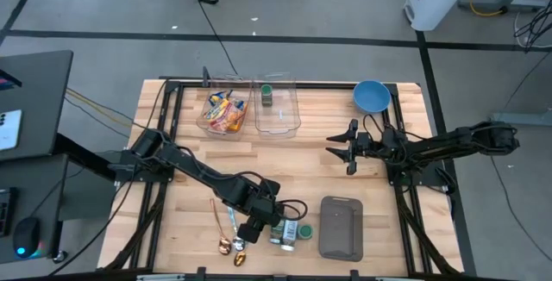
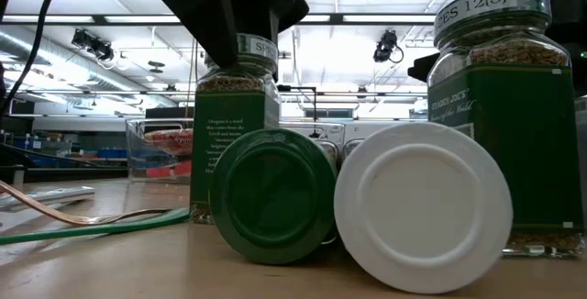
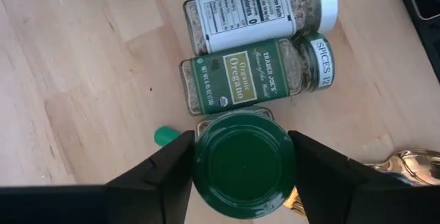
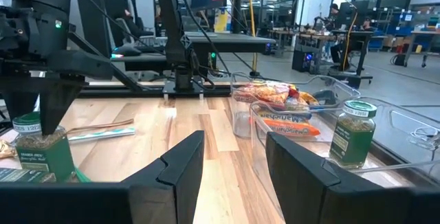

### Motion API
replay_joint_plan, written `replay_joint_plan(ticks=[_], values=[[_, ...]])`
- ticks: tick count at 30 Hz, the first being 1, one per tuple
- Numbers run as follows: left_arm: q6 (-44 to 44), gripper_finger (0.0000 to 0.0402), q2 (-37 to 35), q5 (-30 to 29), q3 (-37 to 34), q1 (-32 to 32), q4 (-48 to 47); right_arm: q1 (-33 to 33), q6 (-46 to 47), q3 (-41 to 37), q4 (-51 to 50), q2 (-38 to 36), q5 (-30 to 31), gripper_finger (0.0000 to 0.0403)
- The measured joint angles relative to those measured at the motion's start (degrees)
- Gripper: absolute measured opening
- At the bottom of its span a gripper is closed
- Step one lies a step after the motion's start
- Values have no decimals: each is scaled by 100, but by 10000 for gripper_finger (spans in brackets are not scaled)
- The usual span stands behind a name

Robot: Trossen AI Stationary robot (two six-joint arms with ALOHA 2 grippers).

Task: Pick & Place Food Item
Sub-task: Put the left green spice bottle into the right transparent bin

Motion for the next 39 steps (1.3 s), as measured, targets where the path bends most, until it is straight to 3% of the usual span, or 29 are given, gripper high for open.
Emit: replay_joint_plan(ticks=[12,25,30,39], values=[[-144,212,-506,-630,-2,-2,-429,0,4,0,-141,0,0,167],[-92,212,-1211,-1485,-17,-7,109,0,17,0,-173,0,-1,167],[201,212,-1296,-1445,-955,-3,2140,1,-1,0,-207,-2,-4,167],[513,212,-2035,-1460,-3543,193,7383,0,-24,0,-340,-1,-14,167]])
